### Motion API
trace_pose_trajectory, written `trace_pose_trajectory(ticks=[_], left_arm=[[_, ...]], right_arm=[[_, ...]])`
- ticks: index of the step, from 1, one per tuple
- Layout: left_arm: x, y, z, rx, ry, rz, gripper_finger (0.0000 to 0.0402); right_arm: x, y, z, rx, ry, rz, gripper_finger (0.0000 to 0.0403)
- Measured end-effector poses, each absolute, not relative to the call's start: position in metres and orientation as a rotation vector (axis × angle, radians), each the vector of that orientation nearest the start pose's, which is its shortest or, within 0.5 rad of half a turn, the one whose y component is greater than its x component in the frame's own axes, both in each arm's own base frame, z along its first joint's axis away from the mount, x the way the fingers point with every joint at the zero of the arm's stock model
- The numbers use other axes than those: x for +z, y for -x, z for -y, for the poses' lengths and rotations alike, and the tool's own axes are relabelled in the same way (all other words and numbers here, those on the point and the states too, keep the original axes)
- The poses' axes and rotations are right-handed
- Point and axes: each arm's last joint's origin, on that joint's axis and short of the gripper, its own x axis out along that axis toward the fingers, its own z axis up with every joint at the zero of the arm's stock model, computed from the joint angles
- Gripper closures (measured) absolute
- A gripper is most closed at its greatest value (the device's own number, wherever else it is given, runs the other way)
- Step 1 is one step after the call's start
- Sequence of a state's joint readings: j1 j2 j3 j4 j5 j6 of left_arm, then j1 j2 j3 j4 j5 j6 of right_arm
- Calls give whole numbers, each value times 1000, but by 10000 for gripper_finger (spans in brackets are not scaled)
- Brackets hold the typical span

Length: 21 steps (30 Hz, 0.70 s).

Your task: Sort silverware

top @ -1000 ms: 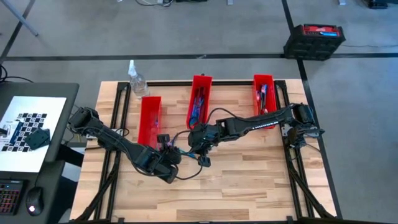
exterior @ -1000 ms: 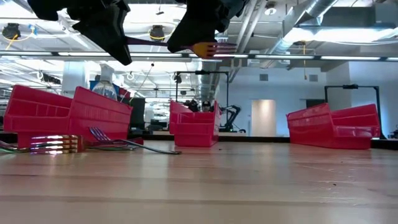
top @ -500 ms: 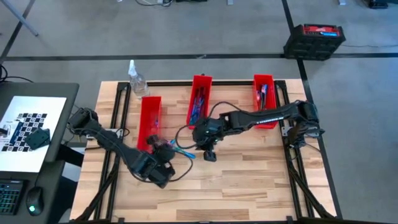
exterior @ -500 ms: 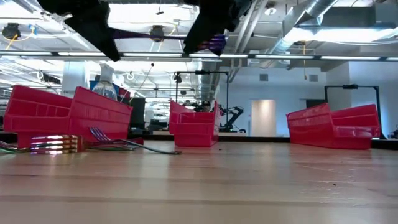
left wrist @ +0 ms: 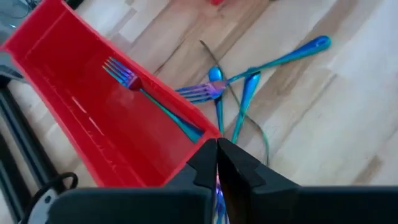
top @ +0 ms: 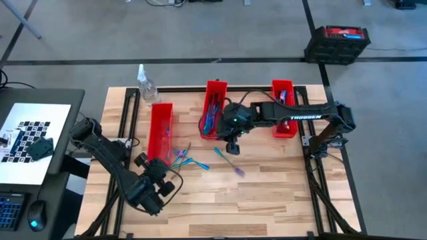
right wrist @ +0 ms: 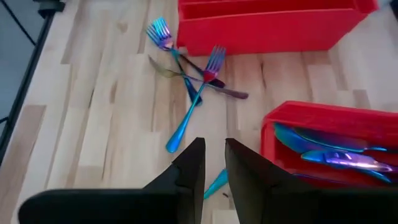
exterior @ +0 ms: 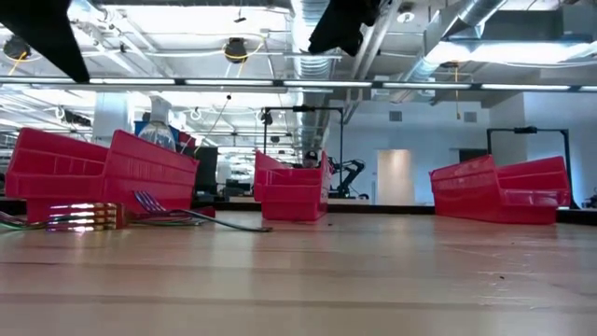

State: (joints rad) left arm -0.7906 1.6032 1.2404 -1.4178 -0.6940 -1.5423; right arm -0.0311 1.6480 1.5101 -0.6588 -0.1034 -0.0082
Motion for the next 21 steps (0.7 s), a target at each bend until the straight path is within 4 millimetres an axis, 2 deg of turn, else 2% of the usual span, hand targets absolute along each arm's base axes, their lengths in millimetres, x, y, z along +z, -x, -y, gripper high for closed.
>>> trace_pose_trajectory(ticks=[3,6,9,12,15,21], left_arm=[[248,-198,170,811,139,-926,401],[248,-199,170,809,137,-920,401],[248,-200,170,809,146,-919,401],[248,-201,169,808,147,-914,401],[248,-204,169,797,149,-906,401],[248,-206,167,780,98,-901,401]], right_arm=[[316,-361,6,77,-46,-829,350],[300,-360,-3,92,-64,-956,348],[267,-354,-16,94,-97,-1078,333],[227,-346,-33,73,-166,-1102,306],[191,-333,-36,-46,-258,-1147,274],[156,-318,-37,-183,-406,-1111,217]])
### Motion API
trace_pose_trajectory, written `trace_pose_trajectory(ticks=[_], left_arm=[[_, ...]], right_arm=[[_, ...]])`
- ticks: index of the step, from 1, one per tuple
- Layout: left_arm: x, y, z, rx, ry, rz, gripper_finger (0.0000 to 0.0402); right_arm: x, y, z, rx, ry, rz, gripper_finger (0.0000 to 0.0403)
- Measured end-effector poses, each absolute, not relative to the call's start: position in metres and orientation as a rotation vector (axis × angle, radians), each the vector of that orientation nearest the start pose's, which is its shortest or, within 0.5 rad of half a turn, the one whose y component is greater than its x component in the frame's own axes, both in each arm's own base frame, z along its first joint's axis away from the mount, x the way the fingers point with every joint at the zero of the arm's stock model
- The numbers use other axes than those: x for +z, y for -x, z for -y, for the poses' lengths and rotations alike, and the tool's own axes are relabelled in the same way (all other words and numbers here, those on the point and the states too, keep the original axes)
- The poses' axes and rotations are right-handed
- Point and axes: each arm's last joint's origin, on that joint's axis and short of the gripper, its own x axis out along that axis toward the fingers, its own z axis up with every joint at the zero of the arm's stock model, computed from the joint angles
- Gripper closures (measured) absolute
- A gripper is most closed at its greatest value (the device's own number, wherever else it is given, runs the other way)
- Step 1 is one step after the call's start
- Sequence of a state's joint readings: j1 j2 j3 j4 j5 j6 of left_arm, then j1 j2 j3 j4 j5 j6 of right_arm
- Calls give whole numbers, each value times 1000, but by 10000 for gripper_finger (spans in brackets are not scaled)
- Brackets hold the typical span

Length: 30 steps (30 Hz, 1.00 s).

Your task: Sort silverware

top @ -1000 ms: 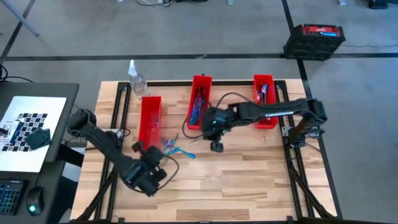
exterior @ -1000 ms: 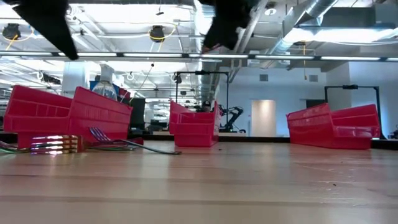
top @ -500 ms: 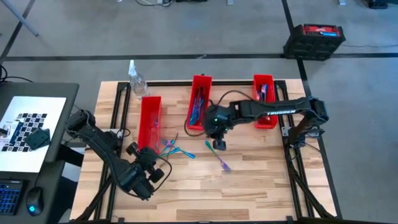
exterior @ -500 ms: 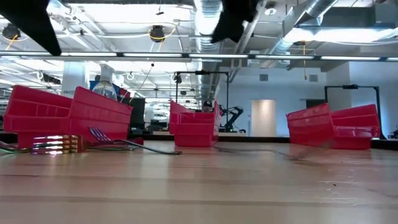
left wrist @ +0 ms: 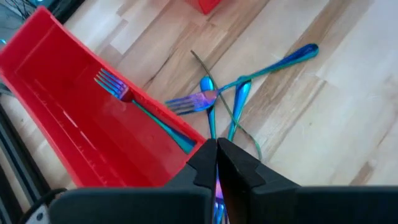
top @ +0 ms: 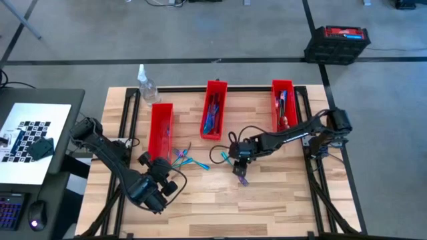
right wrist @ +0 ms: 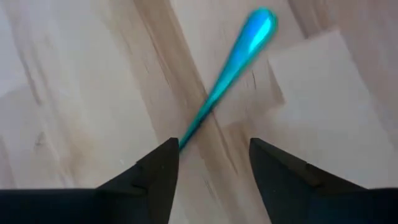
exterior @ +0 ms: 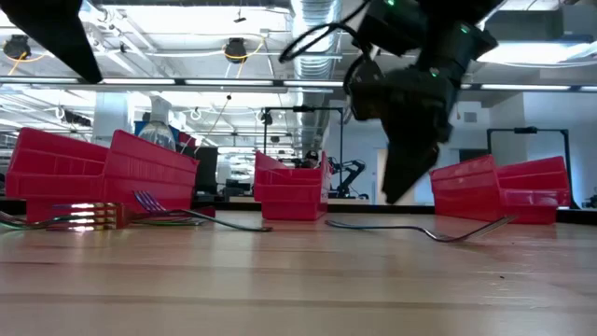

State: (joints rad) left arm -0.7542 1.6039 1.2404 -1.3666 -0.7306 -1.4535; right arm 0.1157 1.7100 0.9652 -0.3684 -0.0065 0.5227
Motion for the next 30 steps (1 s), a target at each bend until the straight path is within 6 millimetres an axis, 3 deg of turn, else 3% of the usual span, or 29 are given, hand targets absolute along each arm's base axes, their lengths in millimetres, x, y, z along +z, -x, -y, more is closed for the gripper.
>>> trace_pose_trajectory(ticks=[11,17,30], left_arm=[[248,-209,168,726,21,-917,401],[248,-209,168,706,-6,-927,401],[248,-211,170,675,-25,-930,402]], right_arm=[[121,-323,-64,-274,-423,-1125,205],[116,-326,-76,-346,-347,-1088,212],[94,-323,-101,-445,-229,-1047,261]])
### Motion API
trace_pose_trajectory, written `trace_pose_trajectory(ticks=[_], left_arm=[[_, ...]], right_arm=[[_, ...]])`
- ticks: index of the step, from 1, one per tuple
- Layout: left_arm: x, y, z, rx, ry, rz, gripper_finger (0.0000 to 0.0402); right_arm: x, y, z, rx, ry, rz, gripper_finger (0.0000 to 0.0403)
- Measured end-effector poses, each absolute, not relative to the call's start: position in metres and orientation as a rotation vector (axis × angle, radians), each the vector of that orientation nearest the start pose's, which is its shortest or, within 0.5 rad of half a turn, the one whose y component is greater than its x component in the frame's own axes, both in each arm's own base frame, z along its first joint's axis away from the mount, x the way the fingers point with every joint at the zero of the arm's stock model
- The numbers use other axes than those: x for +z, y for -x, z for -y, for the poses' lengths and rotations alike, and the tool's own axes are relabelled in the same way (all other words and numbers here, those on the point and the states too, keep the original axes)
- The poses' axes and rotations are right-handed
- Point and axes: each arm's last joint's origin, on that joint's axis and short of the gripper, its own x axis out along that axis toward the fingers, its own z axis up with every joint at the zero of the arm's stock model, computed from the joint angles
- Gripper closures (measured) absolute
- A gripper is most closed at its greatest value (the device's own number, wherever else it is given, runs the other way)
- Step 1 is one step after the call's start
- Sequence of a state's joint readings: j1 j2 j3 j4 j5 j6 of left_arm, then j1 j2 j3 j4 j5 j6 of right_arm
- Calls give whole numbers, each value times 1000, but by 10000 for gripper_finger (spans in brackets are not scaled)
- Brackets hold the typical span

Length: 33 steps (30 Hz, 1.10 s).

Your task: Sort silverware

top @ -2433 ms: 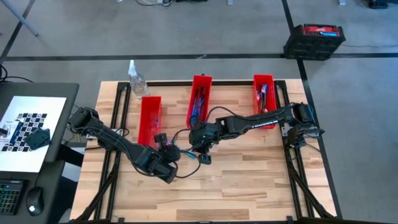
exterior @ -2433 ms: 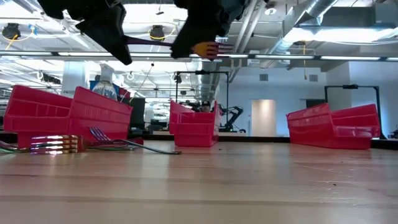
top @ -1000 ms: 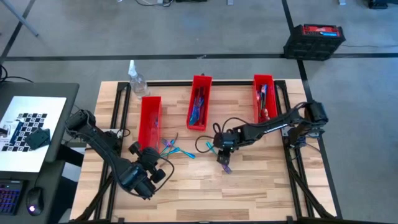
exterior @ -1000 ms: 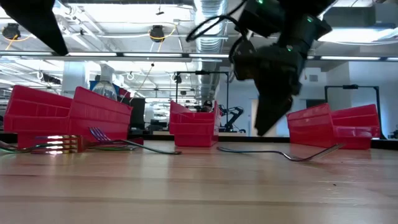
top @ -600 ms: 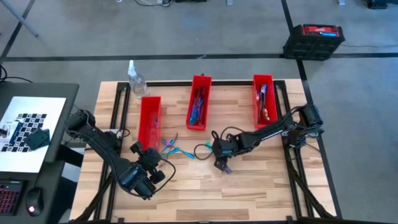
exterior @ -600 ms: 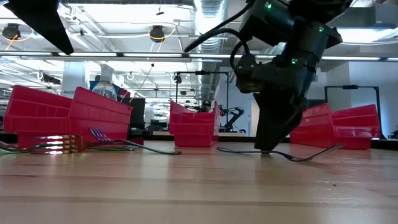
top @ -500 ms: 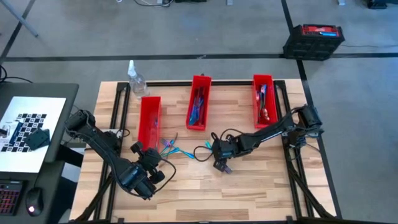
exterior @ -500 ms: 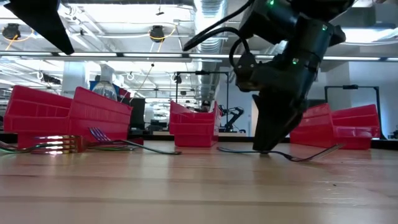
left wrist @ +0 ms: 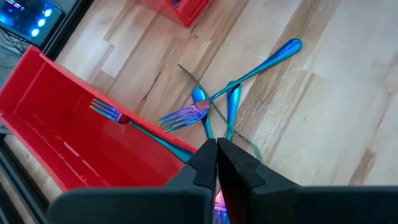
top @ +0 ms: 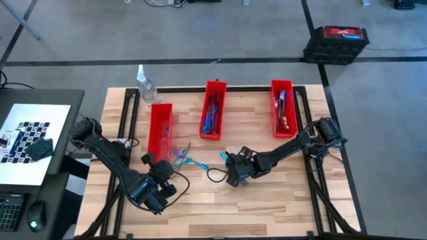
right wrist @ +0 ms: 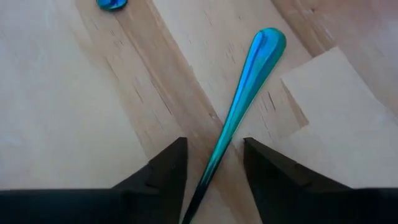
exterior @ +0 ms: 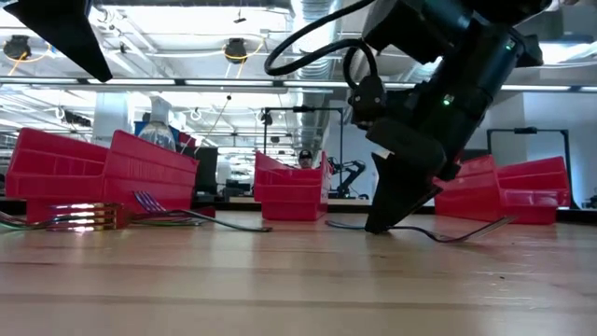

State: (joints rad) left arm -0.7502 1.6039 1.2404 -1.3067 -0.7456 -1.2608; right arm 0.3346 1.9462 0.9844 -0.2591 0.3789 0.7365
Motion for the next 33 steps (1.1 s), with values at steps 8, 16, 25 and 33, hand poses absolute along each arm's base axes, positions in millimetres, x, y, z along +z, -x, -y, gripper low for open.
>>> trace_pose_trajectory(ticks=[8,16,25,33], left_arm=[[248,-212,171,655,-38,-933,402],[248,-207,175,651,-30,-925,402],[252,-178,185,726,10,-889,402],[264,-152,187,747,82,-834,402]], right_arm=[[93,-322,-101,-455,-204,-1051,391],[127,-343,-105,-342,-263,-1011,400],[190,-404,-90,-107,-484,-506,402],[215,-452,-42,-88,-600,-192,402]])
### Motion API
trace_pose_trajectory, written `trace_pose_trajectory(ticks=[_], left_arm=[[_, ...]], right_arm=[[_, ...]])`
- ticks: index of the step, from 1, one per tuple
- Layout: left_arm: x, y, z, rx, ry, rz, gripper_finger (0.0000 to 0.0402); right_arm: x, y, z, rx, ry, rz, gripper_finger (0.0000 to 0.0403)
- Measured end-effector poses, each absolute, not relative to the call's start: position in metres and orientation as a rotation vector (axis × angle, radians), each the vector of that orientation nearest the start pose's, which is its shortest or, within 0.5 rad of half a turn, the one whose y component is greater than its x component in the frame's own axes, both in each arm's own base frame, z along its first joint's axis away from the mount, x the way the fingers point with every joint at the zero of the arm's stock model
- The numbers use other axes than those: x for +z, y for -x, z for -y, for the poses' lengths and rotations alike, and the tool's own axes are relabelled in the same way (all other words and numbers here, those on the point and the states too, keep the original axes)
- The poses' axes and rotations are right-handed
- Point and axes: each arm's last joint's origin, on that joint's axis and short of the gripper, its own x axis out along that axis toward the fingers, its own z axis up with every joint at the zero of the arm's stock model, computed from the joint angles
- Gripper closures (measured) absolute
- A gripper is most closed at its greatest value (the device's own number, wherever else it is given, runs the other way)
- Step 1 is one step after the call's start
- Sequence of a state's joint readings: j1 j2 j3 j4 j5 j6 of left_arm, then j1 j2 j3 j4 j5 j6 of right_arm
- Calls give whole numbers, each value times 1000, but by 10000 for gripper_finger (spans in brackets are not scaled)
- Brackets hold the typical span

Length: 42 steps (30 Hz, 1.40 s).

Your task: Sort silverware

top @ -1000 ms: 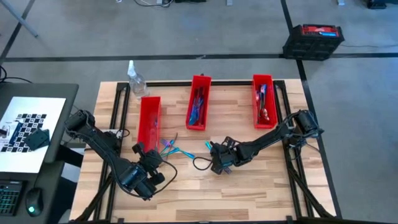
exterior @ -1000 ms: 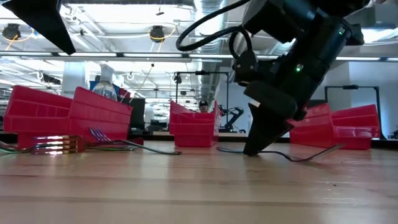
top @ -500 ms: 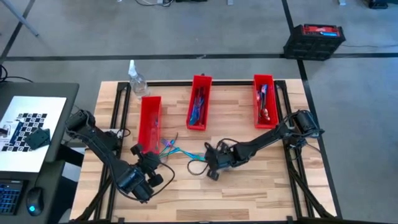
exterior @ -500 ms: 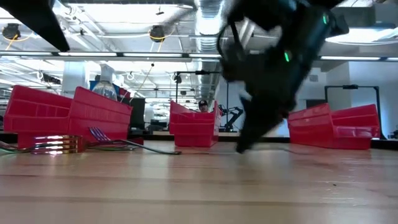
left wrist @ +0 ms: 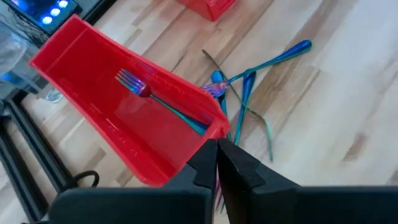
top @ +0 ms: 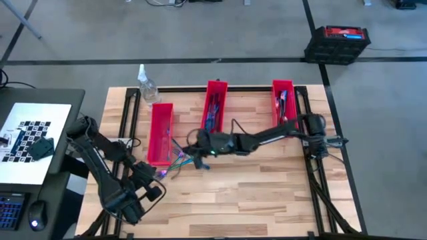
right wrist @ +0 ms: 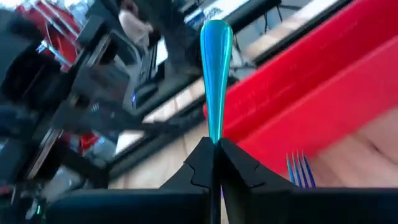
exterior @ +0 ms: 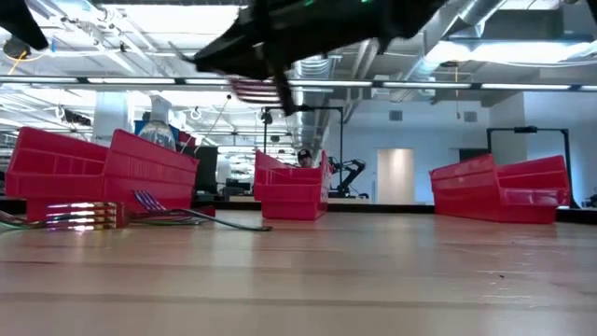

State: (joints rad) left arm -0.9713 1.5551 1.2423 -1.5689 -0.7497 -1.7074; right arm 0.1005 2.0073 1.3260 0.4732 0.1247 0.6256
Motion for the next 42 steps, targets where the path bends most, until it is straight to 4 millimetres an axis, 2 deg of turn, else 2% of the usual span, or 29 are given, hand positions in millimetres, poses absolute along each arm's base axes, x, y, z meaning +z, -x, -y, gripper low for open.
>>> trace_pose_trajectory(ticks=[8,14,19,23,30,42], left_arm=[[267,-147,189,724,82,-832,402],[267,-144,191,713,78,-831,402],[267,-143,192,706,76,-832,402],[267,-142,192,706,76,-832,402],[267,-142,193,695,57,-839,402],[267,-142,193,684,34,-846,402]], right_arm=[[215,-514,-27,-57,-654,-42,403],[217,-556,-5,-82,-778,107,403],[192,-579,15,-193,-883,173,403],[171,-583,26,-324,-961,224,403],[165,-582,36,-410,-930,218,397],[165,-582,42,-406,-930,210,285]])
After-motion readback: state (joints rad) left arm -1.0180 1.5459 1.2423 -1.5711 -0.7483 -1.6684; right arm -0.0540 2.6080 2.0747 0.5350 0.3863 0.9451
